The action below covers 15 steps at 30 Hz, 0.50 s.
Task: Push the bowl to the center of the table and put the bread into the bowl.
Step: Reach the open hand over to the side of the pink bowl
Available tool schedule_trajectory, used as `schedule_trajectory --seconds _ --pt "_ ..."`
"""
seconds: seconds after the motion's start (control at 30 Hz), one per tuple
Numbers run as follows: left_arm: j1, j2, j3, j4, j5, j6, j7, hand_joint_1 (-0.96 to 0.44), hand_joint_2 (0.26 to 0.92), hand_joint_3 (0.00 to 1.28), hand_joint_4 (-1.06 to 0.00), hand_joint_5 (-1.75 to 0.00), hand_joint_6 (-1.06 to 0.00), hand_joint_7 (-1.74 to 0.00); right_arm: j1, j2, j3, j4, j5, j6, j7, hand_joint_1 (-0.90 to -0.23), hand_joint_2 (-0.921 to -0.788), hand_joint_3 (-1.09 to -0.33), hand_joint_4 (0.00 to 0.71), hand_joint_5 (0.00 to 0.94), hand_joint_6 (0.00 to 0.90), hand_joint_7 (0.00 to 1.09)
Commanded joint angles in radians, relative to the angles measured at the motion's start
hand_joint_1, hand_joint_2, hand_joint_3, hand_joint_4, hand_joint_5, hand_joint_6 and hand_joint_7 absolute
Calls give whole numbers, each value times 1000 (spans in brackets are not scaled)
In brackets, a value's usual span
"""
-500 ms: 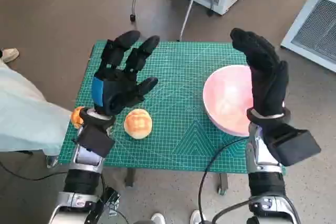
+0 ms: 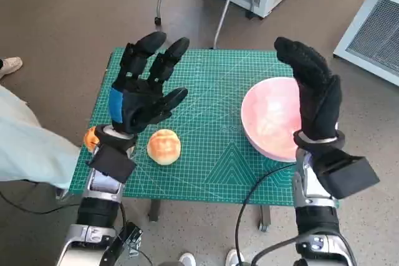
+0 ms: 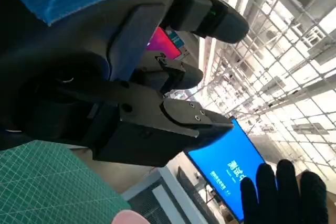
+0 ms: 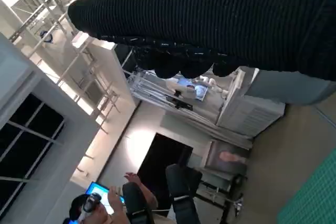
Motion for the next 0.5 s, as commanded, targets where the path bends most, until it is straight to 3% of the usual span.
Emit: schedule_trajectory --seconds 0.03,0.27,0.4,0.5 --pt "-24 -4 3 6 -28 -7 -8 -98 921 211 -323 -306 -218 -731 37 7 3 -22 16 28 6 -408 -899 -603 521 5 228 861" --pt "-25 -6 3 1 -46 -8 -16 -109 921 214 -327 -304 -217 -727 60 -14 -10 -54 23 48 6 -420 -919 -565 523 5 226 862" --pt "-24 -5 3 1 -47 -9 -15 -103 921 217 -326 -302 -218 -725 80 -51 -41 -44 43 38 20 -433 -920 -551 527 7 237 849" --pt "-20 -2 6 -2 -47 -10 -14 -99 921 219 -327 -301 -218 -724 85 -101 -91 23 67 4 36 -440 -921 -535 531 8 265 806"
